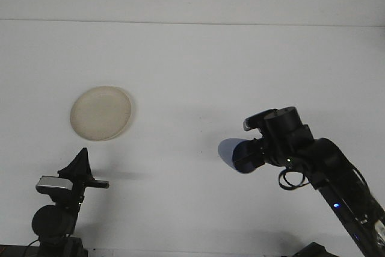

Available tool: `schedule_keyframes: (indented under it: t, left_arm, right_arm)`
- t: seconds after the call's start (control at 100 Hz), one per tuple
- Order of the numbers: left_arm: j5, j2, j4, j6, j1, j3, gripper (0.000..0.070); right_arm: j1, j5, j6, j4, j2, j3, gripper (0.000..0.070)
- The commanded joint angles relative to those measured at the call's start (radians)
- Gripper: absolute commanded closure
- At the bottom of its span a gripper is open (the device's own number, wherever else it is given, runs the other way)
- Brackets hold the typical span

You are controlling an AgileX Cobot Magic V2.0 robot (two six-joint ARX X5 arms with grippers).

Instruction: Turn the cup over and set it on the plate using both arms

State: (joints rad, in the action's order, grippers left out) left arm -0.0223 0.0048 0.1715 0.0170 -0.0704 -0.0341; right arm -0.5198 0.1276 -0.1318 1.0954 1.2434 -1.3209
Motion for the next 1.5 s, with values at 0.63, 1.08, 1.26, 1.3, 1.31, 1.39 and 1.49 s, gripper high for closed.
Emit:
schedule_keyframes:
  t: [0.63, 1.08, 1.26, 1.3, 1.31, 1.39, 1.49]
  left_arm:
    - [-0.003, -0.002, 0.01, -0.005, -0.001, 0.02, 0.0688]
    - [-0.003, -0.002, 0.01, -0.005, -0.001, 0.02, 0.0688]
    - [-0.003, -0.002, 0.01, -0.005, -0.001, 0.02, 0.0688]
    - [-0.003, -0.002, 0.01, -0.005, -0.001, 0.02, 0.0688]
    - [-0.003, -0.002, 0.01, -0.005, -0.001, 0.02, 0.0688]
    - [-0.003, -0.002, 0.01, -0.005, -0.001, 0.02, 0.0688]
    - [-0.003, -0.002, 0.01, -0.005, -0.001, 0.02, 0.0688]
  right_arm:
    - [-0.199, -0.024, 0.115, 0.111, 0.489, -0.2, 0.0696]
    - [-0.254, -0.035, 0.122, 0.104, 0.582, -0.199, 0.0695]
    - [-0.274, -0.034, 0.122, 0.105, 0.591, -0.199, 0.0551]
    - [-0.278, -0.034, 0.121, 0.106, 0.591, -0.2, 0.0444]
    - [-0.279, -0.034, 0.121, 0.106, 0.59, -0.2, 0.0419]
    - [-0.281, -0.032, 0.12, 0.109, 0.59, -0.2, 0.0269]
    - [-0.28, -0.032, 0.119, 0.111, 0.59, -0.2, 0.0215]
